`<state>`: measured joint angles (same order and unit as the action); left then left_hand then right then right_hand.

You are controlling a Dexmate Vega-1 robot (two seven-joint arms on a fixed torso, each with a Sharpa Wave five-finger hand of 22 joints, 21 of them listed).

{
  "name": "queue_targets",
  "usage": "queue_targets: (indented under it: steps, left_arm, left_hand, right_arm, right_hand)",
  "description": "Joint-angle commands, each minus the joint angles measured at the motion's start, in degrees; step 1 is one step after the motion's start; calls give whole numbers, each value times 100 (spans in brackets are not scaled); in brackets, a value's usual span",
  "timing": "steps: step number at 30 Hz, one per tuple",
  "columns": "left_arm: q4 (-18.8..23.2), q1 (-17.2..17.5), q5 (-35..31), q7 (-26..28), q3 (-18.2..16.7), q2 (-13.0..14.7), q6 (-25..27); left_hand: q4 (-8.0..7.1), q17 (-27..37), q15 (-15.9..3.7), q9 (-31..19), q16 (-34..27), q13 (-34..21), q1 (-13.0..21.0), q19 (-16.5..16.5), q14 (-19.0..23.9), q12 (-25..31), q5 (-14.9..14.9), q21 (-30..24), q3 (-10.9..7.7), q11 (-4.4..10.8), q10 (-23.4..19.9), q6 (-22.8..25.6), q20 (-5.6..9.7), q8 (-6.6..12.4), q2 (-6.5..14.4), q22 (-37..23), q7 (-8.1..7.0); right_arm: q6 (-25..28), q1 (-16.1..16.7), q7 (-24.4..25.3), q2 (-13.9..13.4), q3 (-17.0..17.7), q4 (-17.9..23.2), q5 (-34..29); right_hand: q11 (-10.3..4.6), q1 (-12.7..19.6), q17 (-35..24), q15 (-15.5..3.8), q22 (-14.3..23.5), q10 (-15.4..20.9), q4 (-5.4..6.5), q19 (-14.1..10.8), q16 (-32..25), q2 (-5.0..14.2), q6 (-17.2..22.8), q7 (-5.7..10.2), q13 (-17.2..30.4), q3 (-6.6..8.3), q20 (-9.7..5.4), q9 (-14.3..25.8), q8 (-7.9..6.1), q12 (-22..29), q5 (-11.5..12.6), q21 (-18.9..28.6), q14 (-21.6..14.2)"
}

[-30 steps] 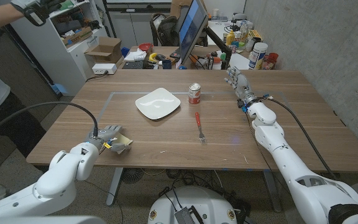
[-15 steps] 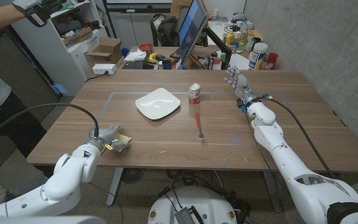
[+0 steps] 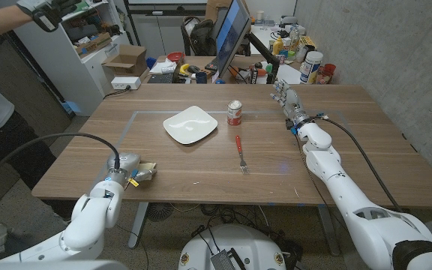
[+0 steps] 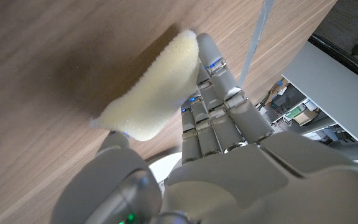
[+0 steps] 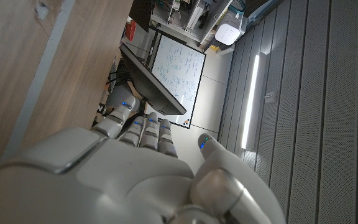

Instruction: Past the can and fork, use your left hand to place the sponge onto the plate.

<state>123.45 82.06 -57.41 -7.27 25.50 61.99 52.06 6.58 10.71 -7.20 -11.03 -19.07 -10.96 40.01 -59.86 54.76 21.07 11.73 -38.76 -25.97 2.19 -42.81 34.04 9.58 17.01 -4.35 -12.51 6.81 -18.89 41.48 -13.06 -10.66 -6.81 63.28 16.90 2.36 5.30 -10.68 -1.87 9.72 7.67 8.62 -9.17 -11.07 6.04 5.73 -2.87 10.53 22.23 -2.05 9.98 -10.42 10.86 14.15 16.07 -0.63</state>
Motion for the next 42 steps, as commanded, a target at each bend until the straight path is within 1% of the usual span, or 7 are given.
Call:
queue_targets:
  steps: [1, 4, 10, 17, 21, 36, 42]
  left_arm:
    - [-196, 318, 405, 1763, -371, -540, -26]
    - [-267, 348, 403, 2203, -379, -759, 38]
    - [-250, 295, 353, 2253, -288, -739, 155]
    - [-190, 309, 405, 2454, -312, -786, 194]
    - [-101, 427, 663, 2710, -550, -900, 114]
    - [285, 506, 611, 2781, -825, -773, 289]
    - [305, 621, 814, 2884, -1089, -651, -69]
  left_hand:
    - [245, 52, -618, -33, -175, -34, 2421, -227, 976, 179, -101, -430, -371, 215, -983, 885, 142, 102, 1290, -58, 122]
    - [272, 79, -625, -52, -302, -72, 2576, -348, 1557, 286, -125, -697, -426, 267, -1465, 1444, 193, 178, 1368, -85, 93]
    - [292, 133, -620, -69, -398, -177, 2699, -411, 1844, 354, -142, -868, -443, 229, -1614, 1625, 232, 165, 1381, -112, 156]
    - [287, 164, -616, -76, -422, -224, 2733, -438, 1912, 381, -145, -949, -448, 209, -1668, 1706, 239, 160, 1376, -125, 177]
    - [282, 151, -612, -80, -407, -249, 2750, -431, 1927, 388, -147, -988, -450, 224, -1682, 1723, 246, 145, 1375, -131, 187]
    - [268, 134, -607, -90, -367, -310, 2785, -417, 1949, 392, -152, -1096, -454, 205, -1696, 1769, 251, 103, 1363, -140, 177]
    - [255, 142, -604, -94, -356, -340, 2790, -405, 1964, 402, -155, -1156, -455, 261, -1731, 1785, 247, 76, 1357, -142, 169]
  right_arm:
    - [-57, -137, -66, 47, 16, -228, -36]
    - [-90, -167, -89, 59, 27, -286, -41]
    - [-92, -216, -125, 70, 46, -360, -54]
    - [-105, -272, -162, 88, 62, -443, -75]
    - [-119, -320, -177, 90, 61, -496, -107]
    - [-161, -460, -250, 126, 86, -630, -143]
    - [-180, -469, -237, 140, 115, -661, -144]
  right_hand:
    - [-26, -36, 2, -6, 30, 54, -6, -49, 3, 260, 17, 44, 24, 31, -256, 28, -37, 31, 38, -36, -21]
    - [-23, -35, 3, -8, 30, 55, -7, -52, 3, 260, 15, 44, 24, 34, -255, 28, -36, 30, 39, -40, -24]
    - [-21, -34, 3, -9, 30, 58, -8, -55, 4, 261, 15, 48, 24, 40, -255, 28, -36, 31, 39, -49, -25]
    - [-37, -33, 3, -14, 31, 64, -9, -61, 6, 263, 21, 52, 24, 49, -251, 28, -37, 32, 40, -60, -26]
    - [-47, -33, 3, -15, 31, 61, -10, -64, 5, 262, 23, 51, 24, 53, -251, 28, -37, 31, 40, -66, -29]
    - [-45, -33, 3, -18, 31, 59, -12, -74, 8, 257, 23, 52, 24, 64, -251, 28, -36, 29, 39, -87, -29]
    - [-41, -34, 4, -16, 31, 59, -13, -77, 9, 256, 25, 50, 24, 68, -254, 28, -36, 28, 38, -96, -29]
